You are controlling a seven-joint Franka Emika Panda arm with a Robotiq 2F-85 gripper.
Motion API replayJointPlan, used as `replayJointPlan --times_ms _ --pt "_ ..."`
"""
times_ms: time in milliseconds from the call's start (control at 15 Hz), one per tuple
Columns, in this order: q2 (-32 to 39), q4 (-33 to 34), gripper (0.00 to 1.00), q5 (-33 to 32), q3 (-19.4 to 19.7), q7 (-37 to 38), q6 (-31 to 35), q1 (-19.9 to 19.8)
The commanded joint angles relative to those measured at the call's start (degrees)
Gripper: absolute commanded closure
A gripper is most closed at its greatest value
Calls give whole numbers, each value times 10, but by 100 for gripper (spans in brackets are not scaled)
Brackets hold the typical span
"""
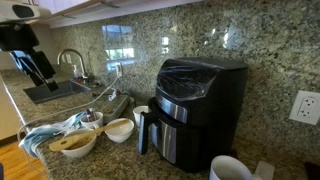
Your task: Open the air fryer basket then close the basket
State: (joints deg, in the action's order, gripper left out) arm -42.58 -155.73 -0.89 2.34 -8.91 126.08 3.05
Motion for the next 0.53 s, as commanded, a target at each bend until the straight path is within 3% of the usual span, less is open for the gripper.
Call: replayJointPlan --times_ms 0,467 --pt "0 1 0 0 -1 0 -2 -1" --pt "20 -1 0 -6 -7 20 10 -12"
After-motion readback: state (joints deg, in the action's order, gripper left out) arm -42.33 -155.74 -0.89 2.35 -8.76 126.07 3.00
